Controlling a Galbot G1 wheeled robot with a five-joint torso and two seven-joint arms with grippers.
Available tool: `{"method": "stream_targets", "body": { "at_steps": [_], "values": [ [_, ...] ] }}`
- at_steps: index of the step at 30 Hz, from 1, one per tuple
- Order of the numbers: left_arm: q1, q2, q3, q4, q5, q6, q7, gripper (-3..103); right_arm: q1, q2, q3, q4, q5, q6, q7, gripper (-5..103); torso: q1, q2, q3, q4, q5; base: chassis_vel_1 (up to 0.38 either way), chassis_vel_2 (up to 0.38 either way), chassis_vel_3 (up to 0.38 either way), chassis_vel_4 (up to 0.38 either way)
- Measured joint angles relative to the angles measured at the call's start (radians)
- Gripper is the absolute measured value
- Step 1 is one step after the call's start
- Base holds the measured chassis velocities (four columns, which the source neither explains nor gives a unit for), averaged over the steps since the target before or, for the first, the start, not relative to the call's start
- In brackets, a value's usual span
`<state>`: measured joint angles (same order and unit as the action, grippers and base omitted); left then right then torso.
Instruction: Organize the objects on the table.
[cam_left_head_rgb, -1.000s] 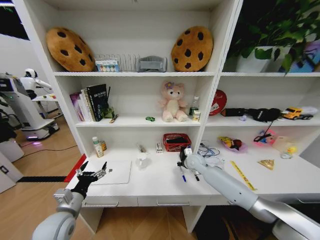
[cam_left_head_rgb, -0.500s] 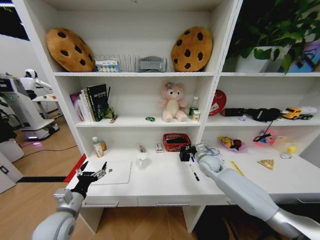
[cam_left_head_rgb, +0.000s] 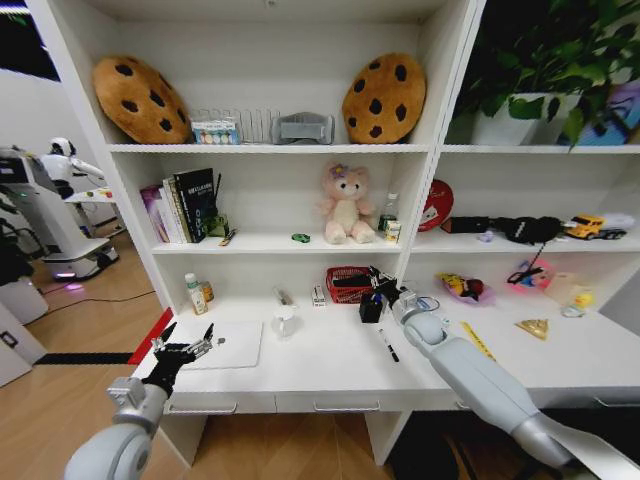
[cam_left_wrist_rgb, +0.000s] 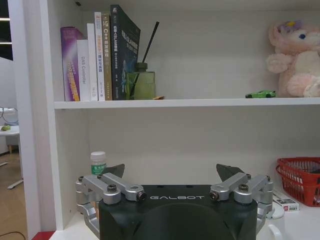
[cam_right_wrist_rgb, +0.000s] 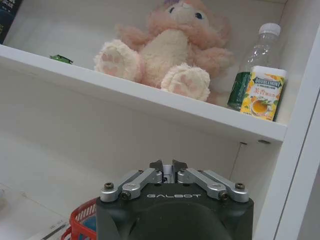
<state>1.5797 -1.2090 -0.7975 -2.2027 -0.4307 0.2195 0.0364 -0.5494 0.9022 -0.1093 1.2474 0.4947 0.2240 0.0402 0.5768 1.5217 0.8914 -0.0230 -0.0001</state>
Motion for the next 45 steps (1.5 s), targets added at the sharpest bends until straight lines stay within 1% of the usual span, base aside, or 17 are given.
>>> {"method": "stream_targets", "body": {
  "at_steps": [5,8,11,15,24,27,30,32,33,35,37,38,41,42,43,44,45],
  "values": [
    [0.000,0.000,0.000,0.000,0.000,0.000,0.000,100,0.006,0.014,0.001,-0.046,-0.001,0.028,-0.020,9,0.000,0.000,0.000,-0.0001,0.0001,0.000,0.000,0.000,0.000],
    [0.000,0.000,0.000,0.000,0.000,0.000,0.000,100,0.016,0.035,0.006,-0.099,-0.001,0.057,-0.046,9,0.000,0.000,0.000,-0.0001,0.0001,0.000,0.000,0.000,0.000],
    [0.000,0.000,0.000,0.000,0.000,0.000,0.000,100,0.044,0.087,0.005,-0.195,-0.003,0.117,-0.092,9,0.000,0.000,0.000,0.0000,0.0001,0.000,0.000,0.000,0.000],
    [0.000,0.000,0.000,0.000,0.000,0.000,0.000,100,0.062,0.113,0.000,-0.228,-0.013,0.142,-0.105,9,0.000,0.000,0.000,0.0001,0.0001,0.000,0.000,0.000,0.000],
    [0.000,0.000,0.000,0.000,0.000,0.000,0.000,100,0.072,0.140,-0.013,-0.242,-0.014,0.143,-0.089,9,0.000,0.000,0.000,0.0000,0.0000,0.000,0.000,0.000,0.000],
    [0.000,0.000,0.000,0.000,0.000,0.000,0.000,100,0.064,0.145,-0.016,-0.242,-0.018,0.142,-0.072,9,0.000,0.000,0.000,0.0000,0.0002,0.000,0.000,0.000,0.000],
    [0.000,0.000,0.000,0.000,0.000,0.000,0.000,100,0.054,0.146,-0.021,-0.234,-0.032,0.139,-0.032,9,0.000,0.000,0.000,0.0000,0.0002,0.000,0.000,0.000,0.000],
    [0.000,0.000,0.000,0.000,0.000,0.000,0.000,100,0.052,0.143,-0.022,-0.231,-0.036,0.137,-0.027,8,0.000,0.000,0.000,0.0000,0.0002,0.000,0.000,0.000,0.000],
    [0.000,0.000,0.000,0.000,0.000,0.000,0.000,100,0.051,0.140,-0.022,-0.231,-0.044,0.136,-0.022,13,0.000,0.000,0.000,0.0000,0.0001,0.000,0.000,0.000,0.000],
    [0.000,0.000,0.000,0.000,0.000,0.000,0.000,100,0.051,0.137,-0.023,-0.230,-0.049,0.136,-0.019,13,0.000,0.000,0.000,-0.0001,0.0001,0.000,0.000,0.000,0.000],
    [0.000,0.000,0.000,0.000,0.000,0.000,0.000,100,0.051,0.130,-0.024,-0.226,-0.054,0.135,-0.015,24,0.000,0.000,0.000,-0.0001,0.0002,0.000,0.000,0.000,0.000],
    [0.000,0.000,0.000,0.000,0.000,0.000,0.000,100,0.051,0.130,-0.024,-0.226,-0.054,0.135,-0.015,24,0.000,0.000,0.000,-0.0001,0.0002,0.000,0.000,0.000,0.000],
    [0.000,0.000,0.000,0.000,0.000,0.000,0.000,100,0.048,0.117,-0.028,-0.210,-0.054,0.133,-0.004,40,0.000,0.000,0.000,0.0000,0.0002,0.000,0.000,0.000,0.000],
    [0.000,0.000,0.000,0.000,0.000,0.000,0.000,100,0.048,0.117,-0.028,-0.210,-0.054,0.133,-0.004,40,0.000,0.000,0.000,0.0000,0.0002,0.000,0.000,0.000,0.000],
    [0.000,0.000,0.000,0.000,0.000,0.000,0.000,100,0.044,0.107,-0.030,-0.195,-0.054,0.129,0.005,45,0.000,0.000,0.000,0.0000,0.0001,0.000,0.000,0.000,0.000],
    [0.000,0.000,0.000,0.000,0.000,0.000,0.000,100,0.044,0.107,-0.030,-0.195,-0.054,0.129,0.005,45,0.000,0.000,0.000,0.0000,0.0001,0.000,0.000,0.000,0.000],
    [0.000,0.000,0.000,0.000,0.000,0.000,0.000,100,0.038,0.096,-0.033,-0.172,-0.053,0.119,0.020,50,0.000,0.000,0.000,0.0000,0.0003,0.000,0.000,0.000,0.000]
  ]
}}
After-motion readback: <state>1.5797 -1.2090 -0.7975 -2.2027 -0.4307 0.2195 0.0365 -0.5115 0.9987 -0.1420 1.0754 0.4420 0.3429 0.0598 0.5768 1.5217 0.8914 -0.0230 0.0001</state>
